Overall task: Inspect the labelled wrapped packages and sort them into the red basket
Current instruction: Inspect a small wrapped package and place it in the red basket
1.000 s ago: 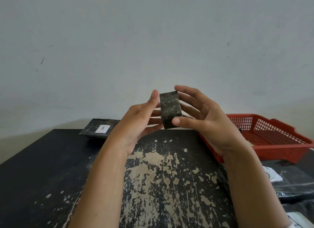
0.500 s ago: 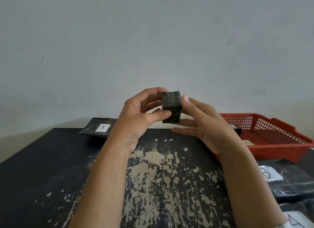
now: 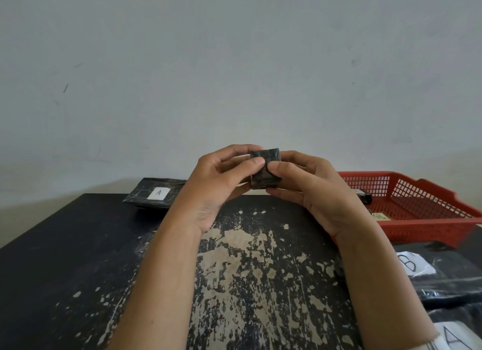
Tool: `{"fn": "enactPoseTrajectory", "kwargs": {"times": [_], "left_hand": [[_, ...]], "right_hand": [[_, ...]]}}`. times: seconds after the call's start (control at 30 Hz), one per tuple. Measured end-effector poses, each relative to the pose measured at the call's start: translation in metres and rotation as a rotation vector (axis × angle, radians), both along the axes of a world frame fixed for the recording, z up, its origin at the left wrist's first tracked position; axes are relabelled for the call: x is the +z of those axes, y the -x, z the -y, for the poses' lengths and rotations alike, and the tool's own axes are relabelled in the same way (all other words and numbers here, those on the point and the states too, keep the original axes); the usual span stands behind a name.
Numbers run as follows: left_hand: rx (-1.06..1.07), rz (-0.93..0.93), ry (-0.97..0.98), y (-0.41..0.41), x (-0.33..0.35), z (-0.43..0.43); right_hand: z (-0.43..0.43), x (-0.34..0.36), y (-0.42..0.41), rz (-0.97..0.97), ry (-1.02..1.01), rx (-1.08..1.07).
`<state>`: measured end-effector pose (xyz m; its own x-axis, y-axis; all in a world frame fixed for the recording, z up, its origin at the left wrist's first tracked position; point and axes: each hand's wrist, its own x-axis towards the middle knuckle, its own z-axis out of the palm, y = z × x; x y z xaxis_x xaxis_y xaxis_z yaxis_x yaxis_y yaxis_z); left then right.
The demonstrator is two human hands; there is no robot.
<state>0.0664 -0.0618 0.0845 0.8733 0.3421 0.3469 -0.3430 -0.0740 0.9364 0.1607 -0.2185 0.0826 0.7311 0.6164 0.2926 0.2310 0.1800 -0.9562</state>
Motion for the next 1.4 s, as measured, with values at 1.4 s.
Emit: {"fn": "enactPoseTrajectory", "kwargs": {"times": [1.4], "left_hand": [[0.072,-0.222,0.075,-0.006,0.001,-0.001]], "right_hand": [[-0.011,-0.001,0.01,0.673,0.349,-0.294]]}}
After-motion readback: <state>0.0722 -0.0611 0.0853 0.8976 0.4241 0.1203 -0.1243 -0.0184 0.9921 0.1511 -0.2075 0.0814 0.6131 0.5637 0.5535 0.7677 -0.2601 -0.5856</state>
